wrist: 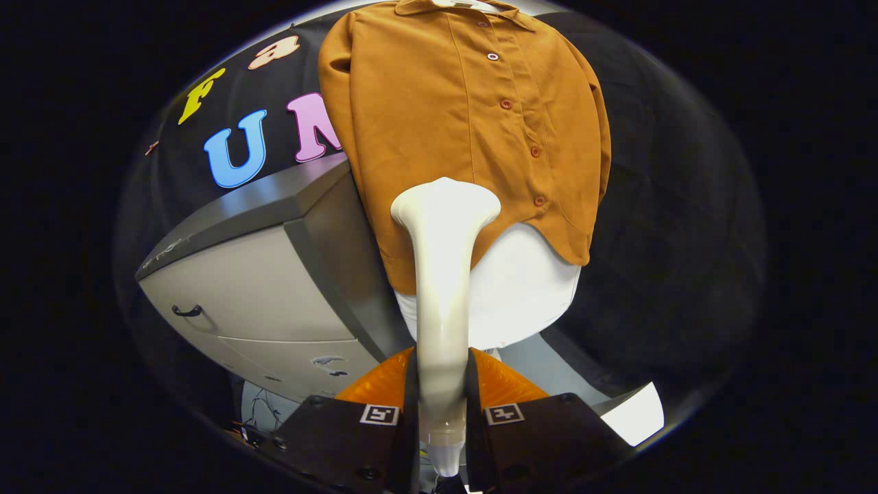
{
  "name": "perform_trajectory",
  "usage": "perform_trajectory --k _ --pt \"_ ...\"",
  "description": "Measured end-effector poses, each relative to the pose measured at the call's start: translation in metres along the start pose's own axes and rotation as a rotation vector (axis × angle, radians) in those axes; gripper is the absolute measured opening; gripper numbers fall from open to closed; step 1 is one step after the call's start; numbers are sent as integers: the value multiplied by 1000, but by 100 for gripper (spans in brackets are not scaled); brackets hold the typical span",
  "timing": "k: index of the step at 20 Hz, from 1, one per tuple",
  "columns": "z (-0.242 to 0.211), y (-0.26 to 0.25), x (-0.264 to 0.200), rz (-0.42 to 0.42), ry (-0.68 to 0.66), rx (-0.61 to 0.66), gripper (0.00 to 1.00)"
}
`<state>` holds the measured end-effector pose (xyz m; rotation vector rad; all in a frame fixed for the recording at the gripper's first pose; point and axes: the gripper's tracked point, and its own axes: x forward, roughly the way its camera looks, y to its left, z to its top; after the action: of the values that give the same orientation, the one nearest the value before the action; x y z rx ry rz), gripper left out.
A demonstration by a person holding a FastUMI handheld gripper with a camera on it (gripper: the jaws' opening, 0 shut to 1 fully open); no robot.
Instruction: Iron the clothes twice with a garment steamer, once on the left side and once on the right side.
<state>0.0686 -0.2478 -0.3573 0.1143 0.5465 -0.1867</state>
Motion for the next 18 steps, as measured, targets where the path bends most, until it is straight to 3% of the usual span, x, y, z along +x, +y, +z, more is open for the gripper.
perform_trajectory --k 3,6,18 --pt "-6 -2 -19 10 -1 -28 31" --pt "18 4 -49 35 -73 -34 31" --pt "234 8 -187 77 -561 -67 30"
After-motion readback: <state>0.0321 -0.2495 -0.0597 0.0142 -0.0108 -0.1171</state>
